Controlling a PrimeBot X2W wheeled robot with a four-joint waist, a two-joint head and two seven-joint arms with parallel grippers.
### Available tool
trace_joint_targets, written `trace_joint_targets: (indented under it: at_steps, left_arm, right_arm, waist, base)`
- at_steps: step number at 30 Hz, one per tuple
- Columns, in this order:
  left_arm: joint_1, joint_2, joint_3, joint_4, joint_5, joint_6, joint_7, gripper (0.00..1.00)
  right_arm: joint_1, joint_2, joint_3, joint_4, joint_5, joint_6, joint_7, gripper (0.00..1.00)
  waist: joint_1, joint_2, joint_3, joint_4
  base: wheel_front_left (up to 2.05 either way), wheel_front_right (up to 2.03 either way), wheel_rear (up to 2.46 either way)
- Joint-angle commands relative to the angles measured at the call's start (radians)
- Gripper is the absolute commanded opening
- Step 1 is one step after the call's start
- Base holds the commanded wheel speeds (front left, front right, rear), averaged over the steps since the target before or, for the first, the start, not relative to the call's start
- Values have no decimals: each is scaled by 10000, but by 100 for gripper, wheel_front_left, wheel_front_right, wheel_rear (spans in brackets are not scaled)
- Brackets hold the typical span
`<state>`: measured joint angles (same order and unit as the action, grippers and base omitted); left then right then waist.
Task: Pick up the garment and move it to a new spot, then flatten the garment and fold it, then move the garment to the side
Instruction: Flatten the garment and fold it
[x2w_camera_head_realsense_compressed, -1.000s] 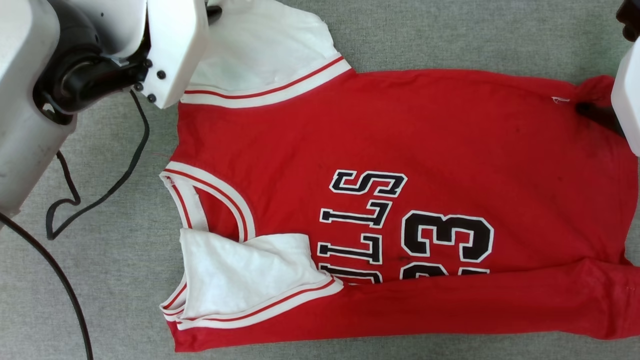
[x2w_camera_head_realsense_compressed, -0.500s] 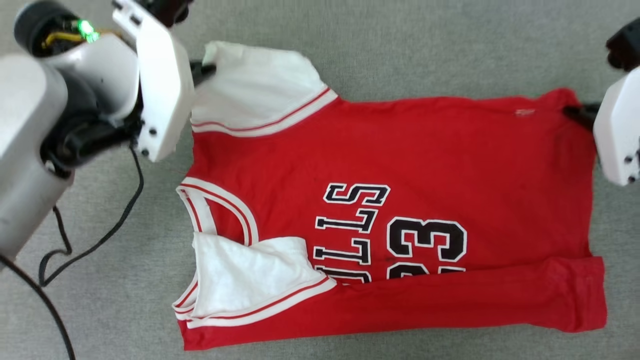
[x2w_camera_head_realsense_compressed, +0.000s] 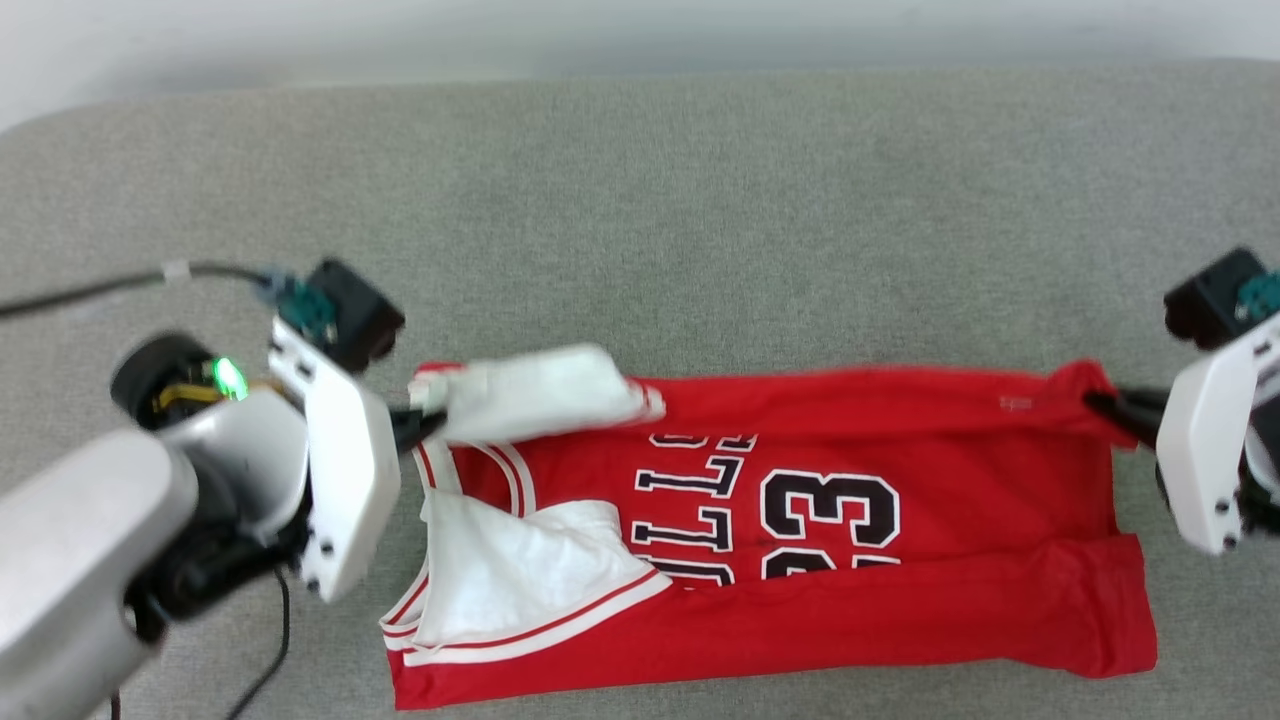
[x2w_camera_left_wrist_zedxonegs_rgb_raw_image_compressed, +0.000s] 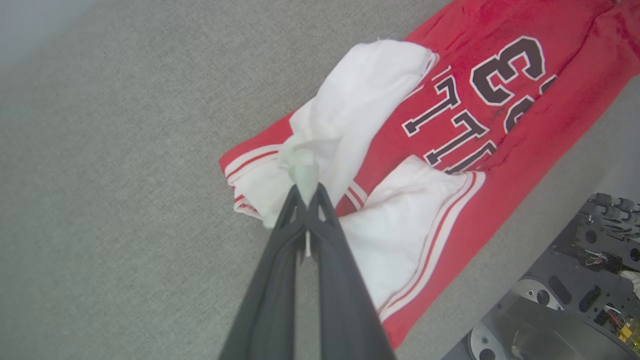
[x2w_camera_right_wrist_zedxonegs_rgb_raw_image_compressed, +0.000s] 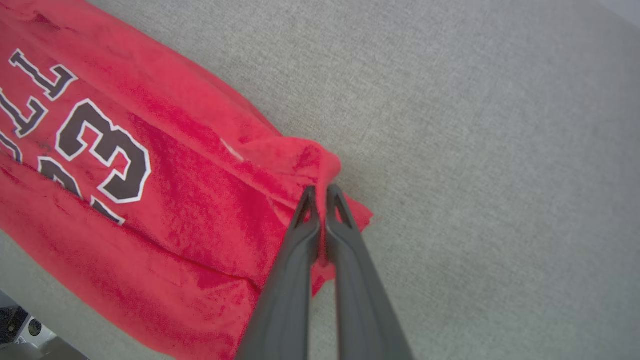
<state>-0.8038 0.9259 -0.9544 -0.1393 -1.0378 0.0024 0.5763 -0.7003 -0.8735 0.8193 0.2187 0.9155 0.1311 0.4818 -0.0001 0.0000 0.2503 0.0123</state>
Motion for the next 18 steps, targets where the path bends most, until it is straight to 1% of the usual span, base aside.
trace_joint_targets:
  at_steps: [1, 5, 9, 12, 18]
  left_arm:
    - [219, 29, -35, -82, -78, 76, -88, 0]
    - [1281, 279, -314, -476, -260, 459, -434, 0]
    - [2110, 359, -550, -593, -430, 722, -754, 0]
    - [2600, 193, -710, -461, -594, 838, -1006, 0]
    - [3169, -321, -946, 276, -759, 755, -1453, 0]
  right_arm:
    - [257, -34, 25, -30, 55, -7, -72, 0]
    - [1122, -176, -85, -114, 270, -7, -433, 0]
    - [1983, -258, -171, -181, 439, -7, -700, 0]
    - [2452, -191, -182, -63, 369, -7, -782, 0]
    - [2798, 255, -51, 401, 158, -7, -773, 0]
  waist:
    - [1, 0, -193, 11]
    - [1, 0, -436, 71]
    - [1, 0, -505, 129]
    - [1, 0, -446, 136]
    - [1, 0, -219, 41]
  base:
    - [0, 0, 0]
    - [0, 0, 0]
    - [0, 0, 0]
    - [0, 0, 0]
    - [0, 0, 0]
